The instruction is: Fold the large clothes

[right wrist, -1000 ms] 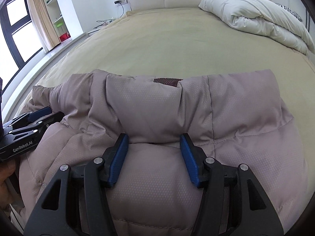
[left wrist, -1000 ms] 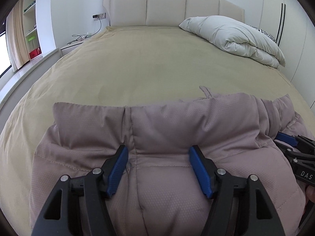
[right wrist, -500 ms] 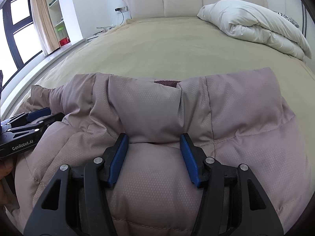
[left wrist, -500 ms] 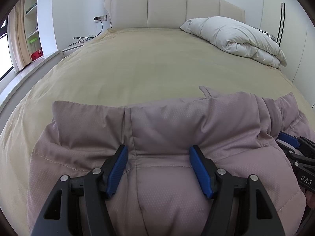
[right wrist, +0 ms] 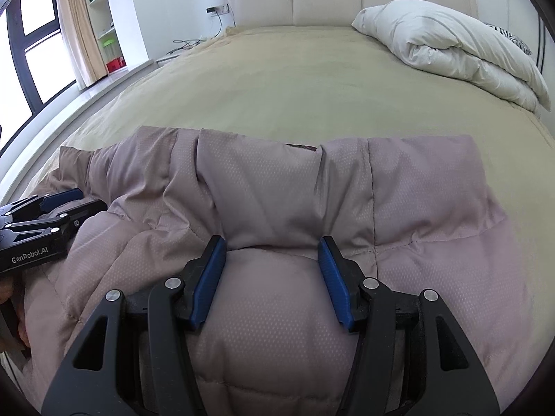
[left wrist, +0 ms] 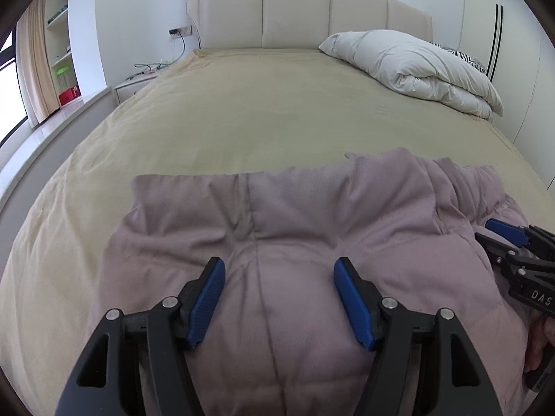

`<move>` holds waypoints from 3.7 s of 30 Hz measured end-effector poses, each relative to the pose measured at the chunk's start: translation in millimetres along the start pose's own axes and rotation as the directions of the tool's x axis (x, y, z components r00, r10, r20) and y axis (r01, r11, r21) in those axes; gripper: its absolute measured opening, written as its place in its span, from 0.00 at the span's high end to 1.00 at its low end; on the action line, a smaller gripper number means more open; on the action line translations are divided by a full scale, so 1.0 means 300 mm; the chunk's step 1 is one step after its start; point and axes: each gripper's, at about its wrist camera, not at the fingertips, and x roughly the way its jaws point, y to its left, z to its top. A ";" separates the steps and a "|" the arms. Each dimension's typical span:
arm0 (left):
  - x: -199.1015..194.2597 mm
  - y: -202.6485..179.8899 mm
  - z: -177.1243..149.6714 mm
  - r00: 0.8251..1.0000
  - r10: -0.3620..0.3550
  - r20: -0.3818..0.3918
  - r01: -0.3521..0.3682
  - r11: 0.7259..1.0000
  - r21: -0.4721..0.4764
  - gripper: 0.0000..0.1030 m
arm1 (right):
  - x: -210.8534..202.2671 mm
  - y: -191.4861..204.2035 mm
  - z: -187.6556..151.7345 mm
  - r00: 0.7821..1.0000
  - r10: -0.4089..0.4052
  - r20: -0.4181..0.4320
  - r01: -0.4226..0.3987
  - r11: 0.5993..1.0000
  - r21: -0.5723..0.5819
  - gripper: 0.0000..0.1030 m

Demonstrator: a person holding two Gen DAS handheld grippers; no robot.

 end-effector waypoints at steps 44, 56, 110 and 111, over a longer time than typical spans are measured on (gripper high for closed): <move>0.146 0.007 0.106 0.998 -0.042 -0.038 0.041 0.999 -0.019 0.25 | -0.027 -0.358 -0.004 0.997 -0.058 -0.060 0.071 0.969 0.235 0.27; 0.138 0.028 0.081 0.995 -0.066 -0.076 0.062 0.996 -0.059 0.23 | 0.007 -0.448 -0.052 0.998 0.023 -0.051 -0.006 0.948 0.318 0.21; 0.035 0.449 -0.255 0.727 -0.679 -0.099 0.523 0.641 -0.562 0.05 | -0.190 -0.618 -0.429 0.837 0.547 -0.016 -0.470 0.734 0.491 0.20; 0.043 0.440 -0.253 0.713 -0.694 -0.100 0.537 0.633 -0.558 0.06 | -0.184 -0.614 -0.423 0.833 0.554 -0.014 -0.476 0.728 0.493 0.20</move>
